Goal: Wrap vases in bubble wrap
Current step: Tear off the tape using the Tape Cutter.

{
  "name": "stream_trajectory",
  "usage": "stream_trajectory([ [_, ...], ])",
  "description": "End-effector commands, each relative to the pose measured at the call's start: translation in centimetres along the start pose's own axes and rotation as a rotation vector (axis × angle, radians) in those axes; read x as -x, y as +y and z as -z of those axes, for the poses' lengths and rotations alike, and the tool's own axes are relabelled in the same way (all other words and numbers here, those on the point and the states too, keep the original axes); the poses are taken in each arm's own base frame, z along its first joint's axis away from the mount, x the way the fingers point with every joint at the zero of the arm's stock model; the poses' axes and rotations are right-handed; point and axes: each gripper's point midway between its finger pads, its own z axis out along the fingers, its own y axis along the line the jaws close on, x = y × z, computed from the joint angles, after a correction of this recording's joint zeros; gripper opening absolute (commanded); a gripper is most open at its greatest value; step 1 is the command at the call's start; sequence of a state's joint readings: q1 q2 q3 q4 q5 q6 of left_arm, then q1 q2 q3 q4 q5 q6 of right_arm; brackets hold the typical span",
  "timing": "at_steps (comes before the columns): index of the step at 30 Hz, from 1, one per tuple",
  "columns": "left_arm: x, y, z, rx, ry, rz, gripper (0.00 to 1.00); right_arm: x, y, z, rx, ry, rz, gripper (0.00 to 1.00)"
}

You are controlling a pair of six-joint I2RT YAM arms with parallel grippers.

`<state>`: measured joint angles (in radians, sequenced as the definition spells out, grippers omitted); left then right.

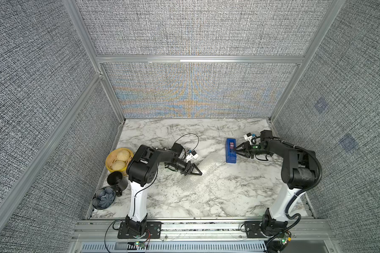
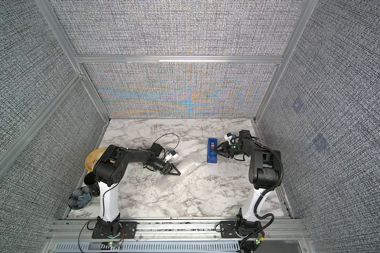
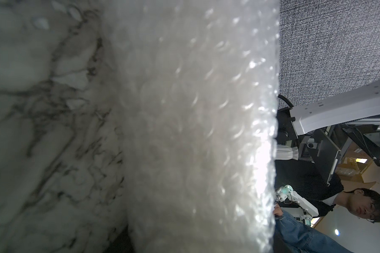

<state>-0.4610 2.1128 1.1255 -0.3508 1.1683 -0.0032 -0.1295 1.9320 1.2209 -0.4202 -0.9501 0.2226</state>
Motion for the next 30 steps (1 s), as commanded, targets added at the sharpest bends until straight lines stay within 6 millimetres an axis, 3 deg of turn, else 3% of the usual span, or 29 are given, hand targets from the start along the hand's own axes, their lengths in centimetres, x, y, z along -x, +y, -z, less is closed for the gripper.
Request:
stream_trajectory([
  [1,-1.2,7.2,1.1,0.388,0.045,0.01,0.6,0.5,0.4,-0.5,0.009,0.011,-0.006,0.37],
  [12,-1.1,6.7,1.3,0.388,0.038,-0.002,0.6,-0.4,-0.8,-1.6,0.024,0.043,-0.05,0.34],
  [22,-0.7,6.0,1.6,0.389,0.032,-0.016,0.6,-1.0,-1.8,-2.4,0.037,0.068,-0.083,0.18],
  [27,-1.1,6.0,1.8,0.401,0.037,-0.016,0.6,-0.8,-1.0,-2.4,0.121,0.053,-0.095,0.0],
  [30,-1.2,6.2,2.0,0.425,0.031,-0.011,0.6,0.1,0.6,-1.2,0.199,0.002,-0.09,0.0],
])
